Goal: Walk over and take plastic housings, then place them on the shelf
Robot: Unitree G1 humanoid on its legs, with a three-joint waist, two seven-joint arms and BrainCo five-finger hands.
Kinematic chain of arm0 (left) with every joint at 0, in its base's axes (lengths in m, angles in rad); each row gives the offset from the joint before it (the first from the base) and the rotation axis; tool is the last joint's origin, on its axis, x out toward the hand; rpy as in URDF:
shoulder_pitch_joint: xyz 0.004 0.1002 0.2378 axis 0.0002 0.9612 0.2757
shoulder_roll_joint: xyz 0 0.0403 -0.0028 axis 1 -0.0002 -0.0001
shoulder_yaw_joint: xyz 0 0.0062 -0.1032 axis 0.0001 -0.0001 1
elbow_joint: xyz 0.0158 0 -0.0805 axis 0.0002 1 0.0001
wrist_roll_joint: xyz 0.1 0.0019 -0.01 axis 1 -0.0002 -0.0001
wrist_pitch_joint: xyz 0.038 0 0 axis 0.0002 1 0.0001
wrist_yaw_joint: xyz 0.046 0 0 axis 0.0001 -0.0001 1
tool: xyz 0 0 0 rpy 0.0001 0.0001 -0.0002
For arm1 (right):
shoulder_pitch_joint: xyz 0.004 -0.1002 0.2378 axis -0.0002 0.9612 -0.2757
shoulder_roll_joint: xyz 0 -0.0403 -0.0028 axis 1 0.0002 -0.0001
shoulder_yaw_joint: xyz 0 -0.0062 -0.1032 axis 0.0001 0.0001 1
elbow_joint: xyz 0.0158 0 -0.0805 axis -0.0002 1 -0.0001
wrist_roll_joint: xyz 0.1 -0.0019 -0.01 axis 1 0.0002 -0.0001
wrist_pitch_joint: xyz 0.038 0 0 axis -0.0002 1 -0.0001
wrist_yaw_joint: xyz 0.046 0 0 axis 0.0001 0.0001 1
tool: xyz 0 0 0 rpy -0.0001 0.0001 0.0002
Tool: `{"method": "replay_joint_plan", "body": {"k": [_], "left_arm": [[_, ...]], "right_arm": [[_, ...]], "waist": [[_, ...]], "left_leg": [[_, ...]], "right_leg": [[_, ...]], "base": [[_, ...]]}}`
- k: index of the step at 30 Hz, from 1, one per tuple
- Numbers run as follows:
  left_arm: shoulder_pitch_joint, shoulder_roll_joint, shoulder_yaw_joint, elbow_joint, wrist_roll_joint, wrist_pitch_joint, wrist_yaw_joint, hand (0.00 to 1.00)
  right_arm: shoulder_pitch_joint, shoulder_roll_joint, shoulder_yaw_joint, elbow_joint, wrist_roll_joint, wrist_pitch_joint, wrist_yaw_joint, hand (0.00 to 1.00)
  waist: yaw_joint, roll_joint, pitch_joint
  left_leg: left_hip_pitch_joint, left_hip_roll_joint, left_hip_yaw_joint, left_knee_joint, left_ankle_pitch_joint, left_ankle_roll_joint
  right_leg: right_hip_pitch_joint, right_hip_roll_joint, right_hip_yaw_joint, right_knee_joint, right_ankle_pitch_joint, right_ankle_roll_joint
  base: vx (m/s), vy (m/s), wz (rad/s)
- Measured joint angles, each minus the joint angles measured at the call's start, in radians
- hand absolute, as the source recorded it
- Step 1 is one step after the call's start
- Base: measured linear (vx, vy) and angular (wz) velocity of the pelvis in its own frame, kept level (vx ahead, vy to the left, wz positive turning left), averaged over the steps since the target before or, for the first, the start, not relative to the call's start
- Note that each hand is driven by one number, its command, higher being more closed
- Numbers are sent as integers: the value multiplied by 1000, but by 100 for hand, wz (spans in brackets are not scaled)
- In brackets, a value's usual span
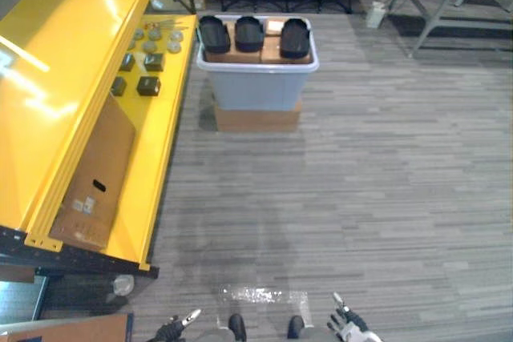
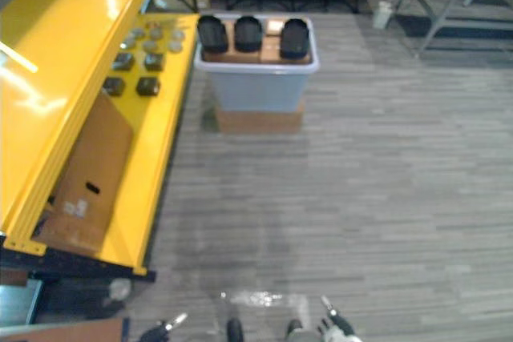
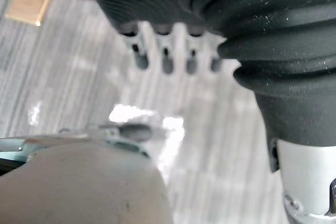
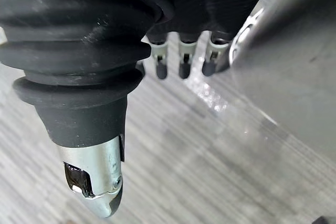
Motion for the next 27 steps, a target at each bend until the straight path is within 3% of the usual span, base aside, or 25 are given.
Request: {"method": "replay_joint_plan", "body": {"k": [6,8,9,11,12,15,18,22,24,26,27], "left_arm": [[0,1,-27,1,0,0,38,0],[-1,-2,-28,7,4,3,52,0],[-3,-2,-28,17,6,3,62,0],[-2,-1,-36,36,15,9,78,0],[-9,8,-36,41,22,19,85,0],[-30,14,-37,45,44,23,102,0],[-47,10,-36,48,43,24,114,0],[-68,5,-33,48,39,23,112,0],[-72,-6,-20,48,39,24,113,0],[-81,-32,-16,46,8,24,116,0],[-84,-63,-13,43,-26,25,125,0]], "right_arm": [[29,3,-21,-2,2,-2,-16,0],[30,4,-37,-5,2,-3,-16,0],[36,6,-54,-11,3,-12,-16,0],[44,6,-68,-33,6,-20,-11,0],[50,7,-73,-38,6,-22,-4,0],[60,17,-77,-37,-50,-22,6,0],[63,15,-88,-29,-123,-8,6,0],[114,-2,-94,15,-200,46,-2,0],[135,-7,-95,33,-218,67,-6,0],[138,-29,-97,39,-234,91,-17,0],[132,-46,-94,41,-245,99,-24,0]], "waist": [[5,-1,-3],[-2,2,-5],[-4,0,-4],[-9,1,-3],[-11,-7,-4],[-20,-18,-8],[-34,-9,-2],[-37,-7,-1],[-43,1,-3],[-72,47,-18],[-72,76,-27]], "left_leg": [[29,-4,0,76,-64,17],[32,-10,-3,75,-87,49],[46,-14,-2,75,-91,56],[76,-6,-2,74,-92,58],[102,-4,-5,75,-97,66],[114,31,-37,84,-105,60],[112,78,-37,99,-120,35],[136,141,-5,159,-200,-45],[153,167,8,200,-257,-87],[152,232,11,224,-305,-109],[146,269,10,279,-301,-129]], "right_leg": [[43,-18,-7,45,-41,10],[-6,-39,-8,167,-108,30],[-58,-60,-7,298,-141,37],[-145,-88,-9,532,-138,30],[-179,-104,-8,618,-166,12],[-211,-82,-8,553,-204,6],[-256,-47,-4,379,-174,14],[-289,-19,-4,161,-22,7],[-312,-16,-5,188,36,-23],[-364,24,-11,314,48,-51],[-379,57,-21,362,-11,-92]], "base": [[-16,-4,-1],[-47,19,0],[0,0,0],[17,-6,3],[21,-21,11],[10,-66,33],[80,-89,-1],[169,-159,-18],[343,-280,-22],[395,-309,-2],[463,-322,-15]]}}
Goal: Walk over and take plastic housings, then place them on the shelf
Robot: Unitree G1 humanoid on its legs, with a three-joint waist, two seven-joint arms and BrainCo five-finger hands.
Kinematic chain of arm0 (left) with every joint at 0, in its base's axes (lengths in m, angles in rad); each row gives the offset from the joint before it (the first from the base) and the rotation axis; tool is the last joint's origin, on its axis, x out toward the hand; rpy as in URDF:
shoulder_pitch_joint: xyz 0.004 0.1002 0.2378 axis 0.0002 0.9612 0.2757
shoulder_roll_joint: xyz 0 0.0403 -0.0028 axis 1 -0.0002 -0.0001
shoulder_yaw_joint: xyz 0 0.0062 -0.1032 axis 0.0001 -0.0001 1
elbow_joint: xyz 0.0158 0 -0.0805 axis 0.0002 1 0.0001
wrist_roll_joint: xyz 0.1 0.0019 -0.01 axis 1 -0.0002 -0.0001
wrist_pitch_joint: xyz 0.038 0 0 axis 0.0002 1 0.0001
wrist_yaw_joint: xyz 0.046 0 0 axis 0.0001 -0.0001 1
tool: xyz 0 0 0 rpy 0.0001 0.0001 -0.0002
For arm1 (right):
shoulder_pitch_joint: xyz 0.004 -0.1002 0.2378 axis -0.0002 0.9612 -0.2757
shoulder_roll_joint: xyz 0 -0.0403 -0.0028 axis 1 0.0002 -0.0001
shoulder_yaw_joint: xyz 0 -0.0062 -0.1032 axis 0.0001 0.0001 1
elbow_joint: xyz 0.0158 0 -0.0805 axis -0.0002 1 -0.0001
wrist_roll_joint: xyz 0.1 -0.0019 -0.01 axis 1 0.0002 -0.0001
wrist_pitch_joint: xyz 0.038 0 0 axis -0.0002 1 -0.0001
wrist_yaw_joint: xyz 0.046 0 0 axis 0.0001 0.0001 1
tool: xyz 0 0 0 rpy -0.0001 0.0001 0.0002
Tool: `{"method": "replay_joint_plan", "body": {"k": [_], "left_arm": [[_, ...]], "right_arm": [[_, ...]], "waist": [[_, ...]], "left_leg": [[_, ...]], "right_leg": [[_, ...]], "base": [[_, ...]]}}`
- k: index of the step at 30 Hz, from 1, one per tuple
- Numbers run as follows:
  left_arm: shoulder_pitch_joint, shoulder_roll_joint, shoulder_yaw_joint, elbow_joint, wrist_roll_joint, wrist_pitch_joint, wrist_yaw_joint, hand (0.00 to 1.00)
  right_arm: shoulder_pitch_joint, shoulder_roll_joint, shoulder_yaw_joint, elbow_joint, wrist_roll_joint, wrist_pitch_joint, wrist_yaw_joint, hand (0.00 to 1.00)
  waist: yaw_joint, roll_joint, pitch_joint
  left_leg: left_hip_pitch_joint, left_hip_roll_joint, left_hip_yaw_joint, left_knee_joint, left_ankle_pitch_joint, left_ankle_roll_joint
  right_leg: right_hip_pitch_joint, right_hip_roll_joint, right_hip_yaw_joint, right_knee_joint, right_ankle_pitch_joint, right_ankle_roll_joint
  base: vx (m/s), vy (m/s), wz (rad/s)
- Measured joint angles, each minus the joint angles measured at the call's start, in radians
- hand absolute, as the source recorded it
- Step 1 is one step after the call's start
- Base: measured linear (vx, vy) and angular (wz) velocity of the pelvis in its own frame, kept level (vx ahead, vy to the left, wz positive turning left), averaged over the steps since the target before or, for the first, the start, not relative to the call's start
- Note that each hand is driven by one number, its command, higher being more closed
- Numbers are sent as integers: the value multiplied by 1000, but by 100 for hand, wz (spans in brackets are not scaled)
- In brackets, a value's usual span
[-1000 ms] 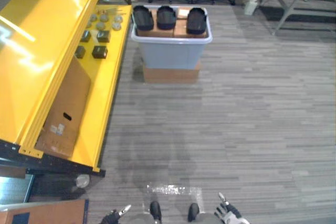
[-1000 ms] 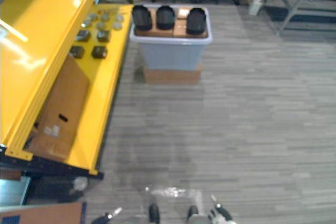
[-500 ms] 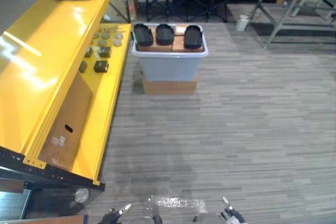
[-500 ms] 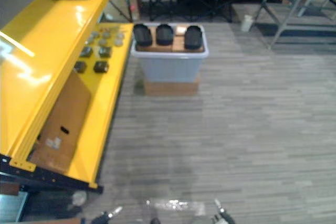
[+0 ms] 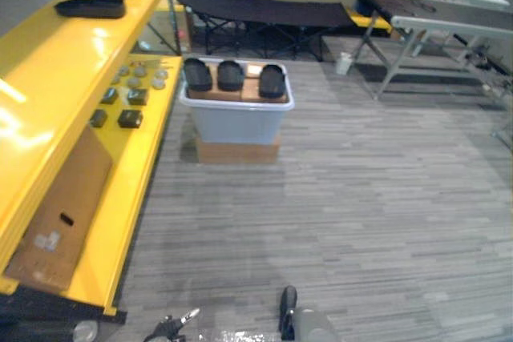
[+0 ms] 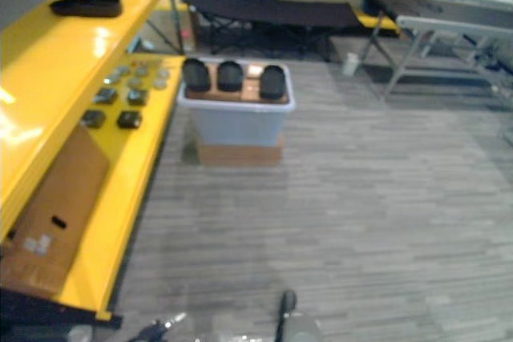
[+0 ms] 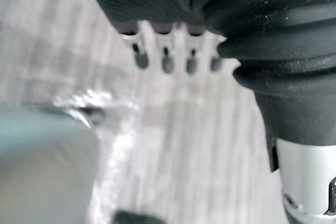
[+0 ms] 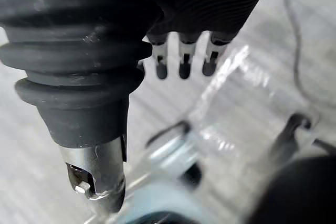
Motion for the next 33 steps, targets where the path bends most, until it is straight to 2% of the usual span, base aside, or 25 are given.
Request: {"method": "replay_joint_plan", "body": {"k": [2,3,4,5,6,9,10,11,12,13,14,15,17,18,19,20,21,22,23,25,27,28,30,31,33], "left_arm": [[-3,-44,28,-7,-45,5,4,0],[-4,-47,42,-13,-50,9,10,0],[5,-46,69,-16,-48,-2,24,0],[8,-42,84,-31,-50,-4,33,0],[8,-37,106,-48,-50,-1,34,0],[24,-50,136,-72,-41,-1,23,0],[25,-50,150,-81,-38,-3,18,0],[26,-49,174,-82,-25,-6,4,0],[28,-49,178,-82,-23,-6,0,0],[48,-48,188,-83,2,-9,-9,0],[74,-40,189,-78,18,-10,-18,0],[80,-34,193,-74,18,-10,-23,0],[88,-17,199,-67,31,-10,-34,0],[90,-15,200,-56,39,-9,-35,0],[90,-8,201,-52,41,-9,-35,0],[90,0,202,-46,50,-10,-35,0],[81,2,201,-42,58,-12,-34,0],[80,11,185,-41,55,-24,-32,0],[79,20,175,-41,50,-33,-32,0],[43,22,162,-43,23,-55,-33,0],[-6,31,136,-44,-9,-69,-35,0],[-36,30,132,-44,-16,-82,-35,0],[-54,25,137,-53,-96,-96,-34,0],[-47,12,154,-55,-145,-96,-32,0],[-27,-4,164,-64,-159,-92,-32,0]], "right_arm": [[-22,-15,1,10,-29,9,-16,0],[-24,-28,8,13,-31,9,-20,0],[-28,-36,9,24,-39,3,-22,0],[-37,-39,9,30,-40,-5,-22,0],[-46,-44,8,32,-39,-28,-22,0],[-126,-53,6,2,-36,-86,-21,0],[-149,-57,5,-13,-36,-99,-23,0],[-169,-54,6,-38,-31,-113,-35,0],[-171,-53,6,-44,-27,-117,-37,0],[-171,-52,10,-59,-25,-127,-40,0],[-180,-46,27,-70,-7,-130,-39,0],[-183,-44,31,-77,-7,-130,-39,0],[-185,-40,31,-79,-9,-130,-38,0],[-182,-35,32,-77,-8,-130,-37,0],[-177,-31,38,-75,3,-129,-35,0],[-179,-21,36,-67,66,-126,-33,0],[-181,-3,30,-47,155,-123,-29,0],[-170,18,13,-29,181,-118,-11,0],[-156,27,6,-26,181,-121,-4,0],[-142,26,-4,-30,168,-133,24,0],[-142,36,-2,-28,166,-136,26,0],[-142,42,-10,-28,169,-138,28,0],[-140,42,-38,-29,128,-139,30,0],[-123,41,-40,-32,98,-143,30,0],[-88,49,-35,-35,81,-150,30,0]], "waist": [[9,16,4],[6,28,13],[12,34,21],[19,30,28],[35,22,33],[71,24,38],[83,24,45],[101,28,58],[104,30,63],[115,35,67],[123,21,68],[122,10,74],[124,-16,82],[121,-35,81],[119,-49,80],[120,-48,78],[120,-59,82],[117,-69,87],[118,-71,88],[96,-60,89],[91,-59,86],[88,-59,86],[81,-55,84],[78,-54,80],[77,-63,53]], "left_leg": [[-105,57,-18,266,51,5],[-211,116,-40,509,88,20],[-282,151,-40,690,81,29],[-304,143,-41,726,80,29],[-348,103,-38,723,70,34],[-481,-52,-38,426,64,34],[-506,-89,-41,304,97,37],[-526,-135,-43,90,187,42],[-527,-139,-43,52,209,44],[-523,-144,-39,-4,286,43],[-521,-157,-17,18,362,90],[-522,-164,-3,29,371,113],[-522,-194,25,77,342,162],[-518,-226,22,100,298,221],[-511,-236,19,96,287,234],[-480,-245,19,81,266,230],[-425,-254,15,53,246,219],[-349,-262,12,31,235,220],[-305,-263,12,15,229,213],[-184,-248,-6,-32,212,188],[-149,-225,-10,-47,191,154],[-132,-212,-11,-57,179,140],[-108,-183,-10,-53,143,108],[-79,-164,-14,-40,106,89],[-56,-140,-55,1,39,56]], "right_leg": [[29,22,-4,7,-39,-28],[98,50,-16,-38,-57,-29],[193,76,-24,-106,-53,-36],[240,77,-30,-133,-49,-37],[320,77,-29,-180,-48,-37],[391,60,7,-266,-48,-36],[406,54,15,-281,-51,-34],[445,44,21,-303,-67,-20],[457,44,21,-307,-73,-17],[488,43,22,-320,-97,1],[509,21,33,-311,-149,18],[510,7,34,-294,-172,26],[508,-43,25,-238,-221,44],[499,-69,20,-165,-222,48],[476,-82,22,-104,-220,53],[419,-107,26,44,-211,78],[310,-150,42,304,-169,165],[249,-183,44,462,-193,162],[230,-190,36,493,-206,153],[184,-171,-28,353,-252,103],[131,-135,-39,110,-233,102],[89,-124,-34,-41,-164,97],[46,-106,-12,-192,-62,89],[39,-93,0,-214,-11,80],[41,-76,38,-204,26,76]], "base": [[464,-337,-8],[484,-323,27],[486,-295,31],[486,-244,15],[436,-194,-10],[419,-69,-33],[413,95,-30],[267,83,-17],[333,128,-10],[365,205,-4],[457,255,-2],[412,233,3],[417,160,17],[485,169,26],[490,179,22],[468,197,5],[551,211,6],[465,153,4],[490,117,12],[452,50,24],[375,-30,29],[453,-67,21],[474,-128,21],[421,-167,25],[466,-228,40]]}}
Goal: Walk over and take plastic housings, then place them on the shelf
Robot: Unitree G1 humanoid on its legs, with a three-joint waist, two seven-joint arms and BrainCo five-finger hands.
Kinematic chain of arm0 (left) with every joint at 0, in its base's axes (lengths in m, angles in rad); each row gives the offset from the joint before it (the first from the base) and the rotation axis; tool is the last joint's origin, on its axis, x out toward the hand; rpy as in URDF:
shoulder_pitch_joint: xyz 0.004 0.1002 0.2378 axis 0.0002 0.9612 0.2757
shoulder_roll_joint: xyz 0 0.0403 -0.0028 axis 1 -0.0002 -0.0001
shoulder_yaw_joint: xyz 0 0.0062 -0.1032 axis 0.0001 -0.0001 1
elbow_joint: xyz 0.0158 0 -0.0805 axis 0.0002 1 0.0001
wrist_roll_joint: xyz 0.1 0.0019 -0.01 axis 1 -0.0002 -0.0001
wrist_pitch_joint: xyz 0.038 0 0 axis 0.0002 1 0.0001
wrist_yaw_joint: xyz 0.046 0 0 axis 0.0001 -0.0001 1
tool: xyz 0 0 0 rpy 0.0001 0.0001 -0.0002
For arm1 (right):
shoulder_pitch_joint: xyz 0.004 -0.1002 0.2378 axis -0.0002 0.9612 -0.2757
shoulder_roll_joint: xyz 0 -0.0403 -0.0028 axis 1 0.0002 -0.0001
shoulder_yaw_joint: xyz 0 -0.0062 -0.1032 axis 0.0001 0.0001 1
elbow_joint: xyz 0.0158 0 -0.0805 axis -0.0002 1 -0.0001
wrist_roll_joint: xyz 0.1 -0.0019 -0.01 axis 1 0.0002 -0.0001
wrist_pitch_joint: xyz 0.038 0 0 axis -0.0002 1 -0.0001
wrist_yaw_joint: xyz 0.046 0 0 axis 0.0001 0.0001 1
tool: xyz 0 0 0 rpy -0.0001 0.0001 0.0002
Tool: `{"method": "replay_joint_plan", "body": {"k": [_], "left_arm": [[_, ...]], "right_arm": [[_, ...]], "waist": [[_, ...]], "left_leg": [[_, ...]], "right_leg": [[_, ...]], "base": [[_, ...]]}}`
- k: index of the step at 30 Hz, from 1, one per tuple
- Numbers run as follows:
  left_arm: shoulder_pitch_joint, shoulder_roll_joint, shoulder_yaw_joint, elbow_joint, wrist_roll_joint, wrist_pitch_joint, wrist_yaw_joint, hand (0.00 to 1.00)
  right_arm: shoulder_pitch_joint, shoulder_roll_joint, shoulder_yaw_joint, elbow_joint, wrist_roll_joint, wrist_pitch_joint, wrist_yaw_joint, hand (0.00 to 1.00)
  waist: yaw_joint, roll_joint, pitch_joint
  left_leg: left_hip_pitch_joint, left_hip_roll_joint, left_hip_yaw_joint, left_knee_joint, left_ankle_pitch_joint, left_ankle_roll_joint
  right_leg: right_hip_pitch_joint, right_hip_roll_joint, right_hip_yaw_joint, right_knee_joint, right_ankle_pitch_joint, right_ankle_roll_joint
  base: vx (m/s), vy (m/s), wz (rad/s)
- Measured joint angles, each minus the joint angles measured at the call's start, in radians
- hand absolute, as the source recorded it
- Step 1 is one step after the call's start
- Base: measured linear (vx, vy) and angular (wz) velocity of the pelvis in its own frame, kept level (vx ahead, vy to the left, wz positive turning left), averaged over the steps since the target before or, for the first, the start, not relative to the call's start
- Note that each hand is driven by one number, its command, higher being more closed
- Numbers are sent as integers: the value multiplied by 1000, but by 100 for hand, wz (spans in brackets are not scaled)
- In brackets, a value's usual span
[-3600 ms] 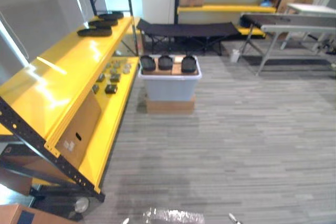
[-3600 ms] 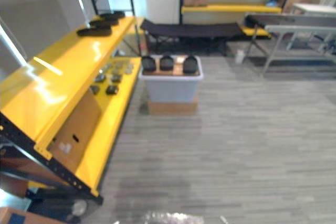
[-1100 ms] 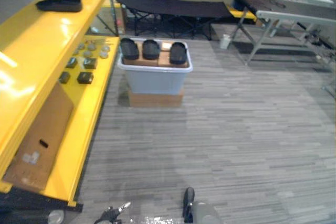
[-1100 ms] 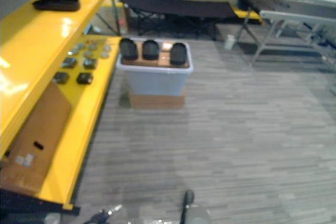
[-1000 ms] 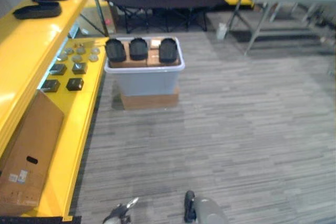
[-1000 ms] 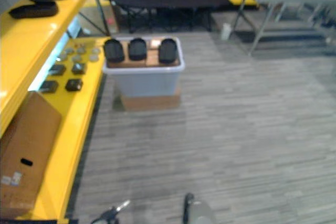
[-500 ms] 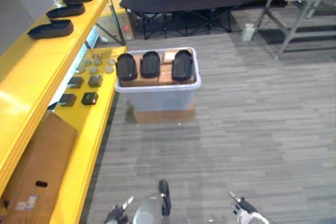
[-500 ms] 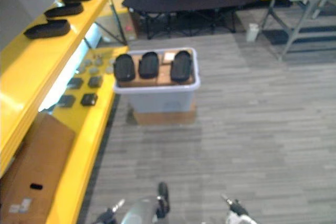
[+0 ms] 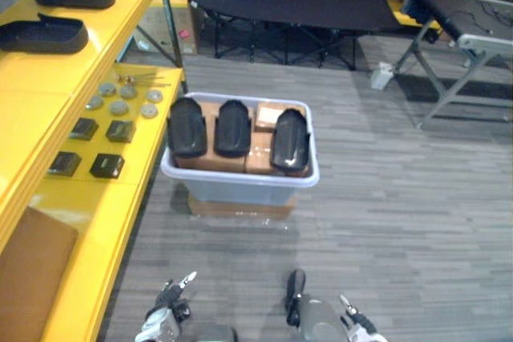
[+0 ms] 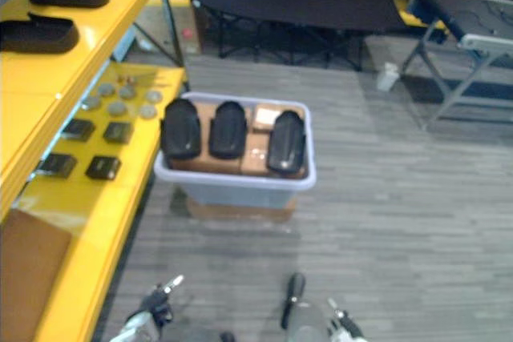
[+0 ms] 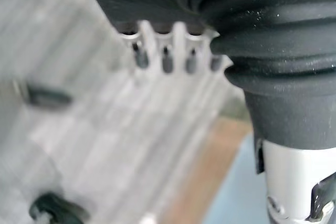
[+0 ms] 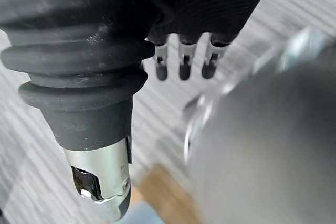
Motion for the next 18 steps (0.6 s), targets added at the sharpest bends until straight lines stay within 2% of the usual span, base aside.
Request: {"method": "replay_joint_plan", "body": {"k": [1,2,3,4,5,6,7,8,10,11,12,13,14,15,16,17,18], "left_arm": [[8,-3,0,1,1,4,2,0],[19,-15,2,3,0,11,20,0],[35,-46,10,12,0,21,31,0],[39,-63,13,20,0,27,34,0],[42,-81,41,22,2,33,36,0],[40,-84,47,25,5,39,36,0],[41,-84,45,29,10,40,37,0],[42,-79,12,37,10,44,40,0],[46,-72,-25,37,17,47,39,0],[43,-71,-35,38,46,48,36,0],[41,-72,-43,39,70,49,34,0],[42,-71,-60,40,89,48,35,0],[44,-71,-66,42,90,49,36,0],[48,-60,-74,41,91,48,38,0],[47,-35,-97,42,113,50,41,0],[45,-26,-111,40,126,49,41,0],[36,2,-133,39,151,48,41,0]], "right_arm": [[15,6,2,2,1,1,-1,0],[27,3,5,4,9,3,-6,0],[21,-14,8,4,4,3,-12,0],[27,-25,20,5,-6,5,-18,0],[18,-51,46,3,-35,5,-27,0],[11,-59,55,3,-54,4,-28,0],[7,-62,56,3,-75,1,-25,0],[12,-66,63,4,-125,-17,-23,0],[12,-70,79,-3,-191,-48,-21,0],[11,-73,97,-20,-229,-79,-17,0],[16,-81,132,-42,-300,-140,-10,0],[27,-104,211,-91,-359,-190,-1,0],[35,-121,261,-119,-396,-213,2,0],[42,-138,367,-180,-465,-248,14,0],[46,-148,480,-255,-521,-289,42,0],[42,-151,538,-296,-542,-313,60,0],[27,-154,700,-406,-549,-360,120,0]], "waist": [[-2,-9,-9],[-12,6,-17],[-12,35,-30],[-12,49,-37],[3,72,-49],[5,82,-47],[5,83,-46],[-4,80,-44],[-3,82,-47],[-7,85,-49],[-9,94,-53],[-8,102,-56],[-7,107,-58],[3,87,-67],[-1,61,-80],[1,44,-83],[11,17,-87]], "left_leg": [[7,6,-15,13,-21,-12],[16,38,-46,33,-51,-40],[11,87,-61,83,-50,-53],[-11,104,-62,135,-42,-64],[-99,142,-68,328,6,-68],[-142,162,-69,442,26,-66],[-159,169,-62,486,21,-66],[-170,172,-43,494,16,-73],[-181,169,-7,399,17,-73],[-208,166,4,325,22,-67],[-247,160,4,219,52,-58],[-274,149,-8,125,139,-42],[-284,146,-16,97,195,-36],[-287,127,-27,85,204,-36],[-287,104,-31,41,216,-27],[-288,90,-31,16,227,-22],[-289,60,-32,-43,257,-9]], "right_leg": [[10,2,7,-1,1,1],[10,16,4,35,108,-32],[8,47,-20,89,80,-50],[11,59,-28,105,62,-64],[36,80,-30,108,31,-84],[78,87,-33,77,28,-87],[121,88,-37,49,28,-87],[217,82,-60,-8,28,-88],[282,72,-75,-58,25,-84],[297,67,-85,-88,19,-75],[298,65,-100,-98,14,-64],[294,68,-105,-98,6,-51],[291,72,-105,-97,1,-42],[287,59,-101,-103,3,-30],[276,37,-105,-109,6,-19],[267,27,-106,-111,8,-14],[251,6,-107,-115,15,-5]], "base": [[584,-330,67],[578,-356,64],[550,-359,51],[504,-365,15],[455,-352,1],[429,-334,-1],[424,-298,24],[353,-227,29],[219,-127,25],[77,-21,17],[111,8,21],[69,58,14],[97,118,6],[110,140,9],[107,138,13],[116,130,25],[100,97,22]]}}
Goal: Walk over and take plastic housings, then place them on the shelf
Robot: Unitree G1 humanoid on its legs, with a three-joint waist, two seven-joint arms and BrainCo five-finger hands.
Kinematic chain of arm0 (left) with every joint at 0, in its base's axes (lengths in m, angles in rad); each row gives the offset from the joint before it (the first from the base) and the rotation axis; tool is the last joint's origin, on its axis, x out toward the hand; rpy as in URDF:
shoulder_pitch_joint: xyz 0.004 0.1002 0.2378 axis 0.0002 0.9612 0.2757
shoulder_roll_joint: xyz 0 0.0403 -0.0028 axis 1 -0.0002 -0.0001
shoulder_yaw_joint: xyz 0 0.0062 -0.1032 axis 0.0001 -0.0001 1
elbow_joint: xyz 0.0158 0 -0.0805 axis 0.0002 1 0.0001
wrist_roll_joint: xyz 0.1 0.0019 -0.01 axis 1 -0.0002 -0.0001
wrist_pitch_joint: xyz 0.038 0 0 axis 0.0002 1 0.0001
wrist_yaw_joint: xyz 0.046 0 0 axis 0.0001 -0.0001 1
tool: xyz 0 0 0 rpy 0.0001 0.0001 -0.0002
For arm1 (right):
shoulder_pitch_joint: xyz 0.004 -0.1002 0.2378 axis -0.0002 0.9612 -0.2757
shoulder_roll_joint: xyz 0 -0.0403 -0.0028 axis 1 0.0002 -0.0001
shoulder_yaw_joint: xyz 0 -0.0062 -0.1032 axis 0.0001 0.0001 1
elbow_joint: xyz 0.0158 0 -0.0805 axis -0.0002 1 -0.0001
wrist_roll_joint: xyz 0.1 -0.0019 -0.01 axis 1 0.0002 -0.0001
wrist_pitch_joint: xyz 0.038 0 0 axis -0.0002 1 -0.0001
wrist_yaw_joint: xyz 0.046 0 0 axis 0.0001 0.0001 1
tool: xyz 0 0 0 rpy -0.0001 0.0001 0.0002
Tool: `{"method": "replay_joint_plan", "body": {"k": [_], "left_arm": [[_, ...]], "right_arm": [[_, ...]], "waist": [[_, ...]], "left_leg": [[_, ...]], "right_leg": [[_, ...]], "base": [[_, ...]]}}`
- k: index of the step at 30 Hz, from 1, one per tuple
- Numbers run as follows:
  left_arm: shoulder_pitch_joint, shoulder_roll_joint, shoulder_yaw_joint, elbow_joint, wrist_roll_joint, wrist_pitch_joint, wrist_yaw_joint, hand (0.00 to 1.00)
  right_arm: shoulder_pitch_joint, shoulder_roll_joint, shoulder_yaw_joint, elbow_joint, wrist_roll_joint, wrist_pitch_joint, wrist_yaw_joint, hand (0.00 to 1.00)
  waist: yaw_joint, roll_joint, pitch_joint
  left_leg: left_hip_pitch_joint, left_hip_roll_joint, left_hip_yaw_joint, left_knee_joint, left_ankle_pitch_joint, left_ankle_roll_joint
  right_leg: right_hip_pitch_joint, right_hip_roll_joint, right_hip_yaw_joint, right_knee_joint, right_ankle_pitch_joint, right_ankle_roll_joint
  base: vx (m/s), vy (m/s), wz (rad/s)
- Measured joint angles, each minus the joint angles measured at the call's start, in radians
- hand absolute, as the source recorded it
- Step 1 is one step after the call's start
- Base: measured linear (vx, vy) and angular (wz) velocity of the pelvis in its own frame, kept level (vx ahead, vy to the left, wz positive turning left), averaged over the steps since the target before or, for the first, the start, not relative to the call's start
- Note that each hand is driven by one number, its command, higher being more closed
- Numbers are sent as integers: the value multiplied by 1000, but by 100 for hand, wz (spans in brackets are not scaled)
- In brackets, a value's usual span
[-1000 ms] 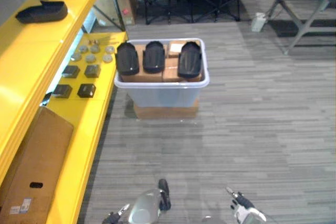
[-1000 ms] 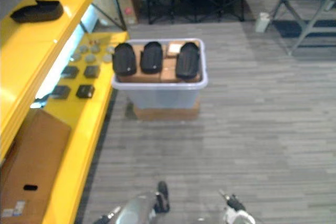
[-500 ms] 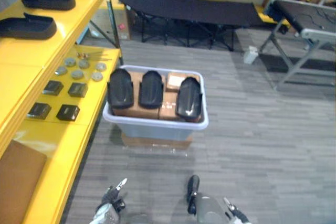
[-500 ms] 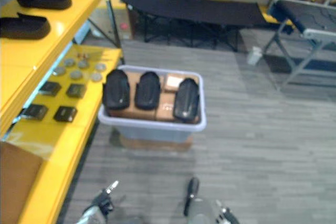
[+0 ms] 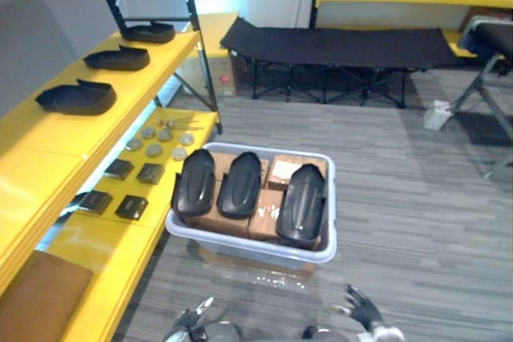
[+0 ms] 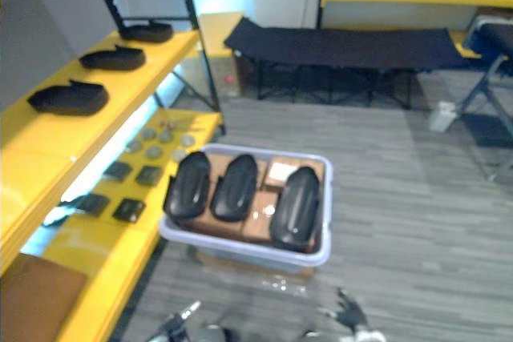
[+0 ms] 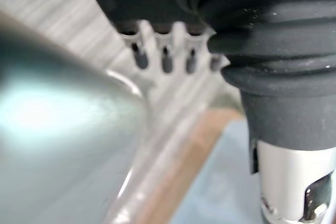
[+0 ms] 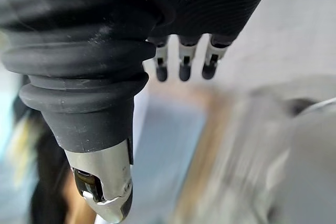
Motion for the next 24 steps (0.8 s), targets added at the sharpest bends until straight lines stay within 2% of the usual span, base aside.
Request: {"method": "replay_joint_plan", "body": {"k": [2,4,5,6,8,10,11,13,15,16,17,18,20,21,22,23,24], "left_arm": [[-8,12,-18,3,5,0,10,0],[-22,12,-32,5,-4,0,17,0],[-26,12,-44,5,-3,0,15,0],[-31,12,-55,5,5,-1,12,0],[-34,15,-53,4,14,-2,7,0],[-34,19,-54,5,22,-4,-1,0],[-32,24,-54,5,47,-10,-10,0],[-31,25,-53,4,57,-18,-16,0],[-27,25,-48,-3,73,-23,-23,0],[-23,25,-46,-8,85,-23,-22,0],[-15,24,-45,-20,96,-28,-21,0],[-14,26,-43,-24,96,-40,-17,0],[-15,26,-43,-40,96,-53,-7,0],[-17,27,-43,-58,95,-74,3,0],[-30,27,-42,-70,93,-94,20,0],[-35,28,-42,-71,90,-100,26,0],[-49,33,-42,-89,82,-122,47,0]], "right_arm": [[-41,-9,190,-105,4,-26,63,0],[-164,-6,458,-244,67,-38,171,0],[-193,7,499,-276,83,-39,190,0],[-251,39,552,-338,124,-24,206,0],[-346,88,544,-426,185,11,180,0],[-449,112,458,-496,252,44,101,0],[-520,123,325,-536,292,67,-2,0],[-580,132,165,-569,315,94,-127,0],[-636,124,-76,-600,327,123,-327,0],[-637,116,-124,-606,325,136,-374,0],[-628,90,-200,-620,319,169,-452,0],[-615,56,-256,-631,305,210,-529,0],[-586,17,-319,-631,276,238,-616,0],[-562,-9,-375,-630,264,260,-672,0],[-537,-34,-428,-617,247,273,-716,0],[-530,-42,-446,-611,244,276,-730,0],[-526,-68,-510,-563,247,276,-772,0]], "waist": [[12,-24,-9],[36,-27,-10],[40,-27,-9],[57,-23,-7],[77,-25,-6],[79,-33,-2],[81,-41,-1],[86,-48,-4],[83,-43,1],[82,-41,3],[75,-41,6],[65,-41,23],[48,-40,56],[34,-37,91],[26,-31,131],[26,-32,143],[25,-28,190]], "left_leg": [[1,-22,-4,-30,14,10],[3,-49,-14,-45,21,19],[1,-55,-20,-46,22,20],[-1,-63,-29,-51,23,22],[1,-67,-36,-60,27,27],[9,-70,-52,-61,27,27],[20,-70,-58,-66,27,27],[23,-70,-56,-78,30,28],[33,-71,-45,-87,31,29],[38,-71,-33,-93,32,29],[36,-70,-25,-93,32,29],[31,-69,-19,-91,32,28],[0,-63,-7,-79,30,28],[-35,-56,-3,-60,27,25],[-73,-46,-3,-37,27,25],[-80,-44,-3,-34,28,24],[-112,-32,-5,-8,31,25]], "right_leg": [[-5,-16,-5,-5,9,9],[7,-39,-24,-17,17,19],[9,-42,-28,-18,17,21],[10,-43,-30,-18,18,22],[14,-45,-30,-19,20,25],[32,-46,-29,-20,21,25],[44,-45,-27,-19,21,25],[41,-45,-24,-18,22,25],[40,-47,-14,-18,22,25],[38,-47,-6,-18,22,25],[28,-47,10,-18,22,25],[19,-47,29,-16,22,25],[-10,-46,41,-10,22,25],[-44,-45,54,-3,22,25],[-76,-40,56,6,22,25],[-84,-38,56,7,22,25],[-114,-29,57,14,27,21]], "base": [[121,88,20],[115,87,25],[115,81,32],[59,38,22],[63,45,22],[20,35,25],[-14,25,15],[-23,14,3],[-43,14,-12],[-51,19,-27],[-41,13,-31],[-69,8,-29],[-111,6,-22],[-154,-2,-19],[-113,-1,-11],[-88,-31,-4],[-40,-49,-4]]}}
